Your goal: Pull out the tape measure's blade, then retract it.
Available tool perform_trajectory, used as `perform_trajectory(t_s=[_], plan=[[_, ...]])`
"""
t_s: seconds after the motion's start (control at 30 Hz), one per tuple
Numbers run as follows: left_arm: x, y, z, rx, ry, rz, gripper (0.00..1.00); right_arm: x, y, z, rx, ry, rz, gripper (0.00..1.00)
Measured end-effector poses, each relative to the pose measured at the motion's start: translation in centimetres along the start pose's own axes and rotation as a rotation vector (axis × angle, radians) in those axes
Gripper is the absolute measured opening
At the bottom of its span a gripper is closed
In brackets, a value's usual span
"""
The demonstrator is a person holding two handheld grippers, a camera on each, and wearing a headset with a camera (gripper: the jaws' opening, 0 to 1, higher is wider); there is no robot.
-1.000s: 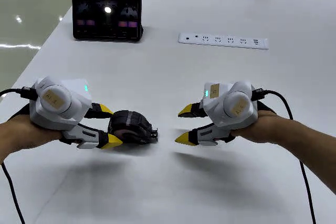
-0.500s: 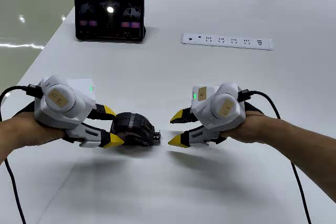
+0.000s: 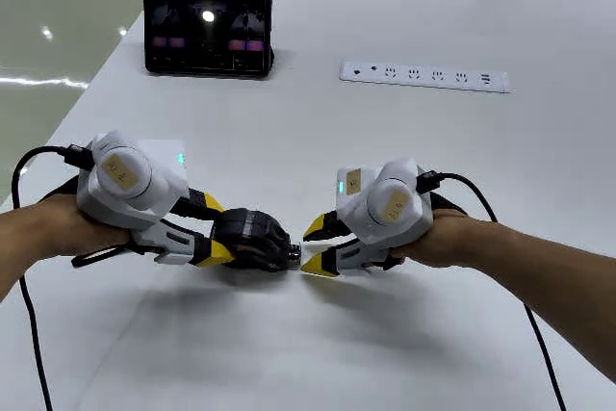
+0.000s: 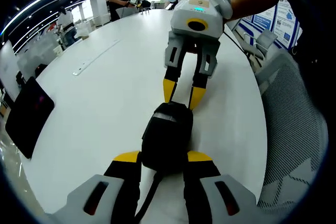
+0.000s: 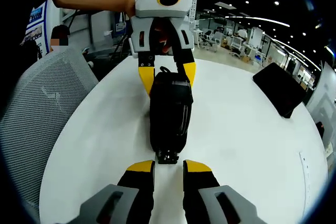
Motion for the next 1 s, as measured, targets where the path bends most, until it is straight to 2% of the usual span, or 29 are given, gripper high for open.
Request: perform_trajectory(t_s=[0.27,0.53,0.7,1.0], plan=[[-0.02,-0.05,-0.07,-0.004,-0.035,-0.010,0.24,0.19,-0.67,0.03,0.008,0.000,0.012,0.12],[0.08,-0.07,-0.17,-0.008,-0.027,-0.014,0.24,0.13,-0.78,-0.05,-0.001,-0.012,0.010,0.11],[0.07,-0.04,-0.19,-0.009,-0.030,-0.021,0.23,0.12,-0.77,-0.09,-0.002,0.016,0.007,0.10],[0.06,-0.01,-0.22,-0.007,-0.040,-0.025,0.23,0.11,-0.75,-0.12,-0.006,0.016,0.007,0.10]])
Point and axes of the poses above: the centre of the closed fingertips' face, and the gripper's own axes: y roughly backward along the fingers, x roughly to its left, z roughly out of its top, the point moved 7 cm from there along y, roughly backward along the fingers, and after that the axes turned 10 degrees about -y, right-handed, at the moved point
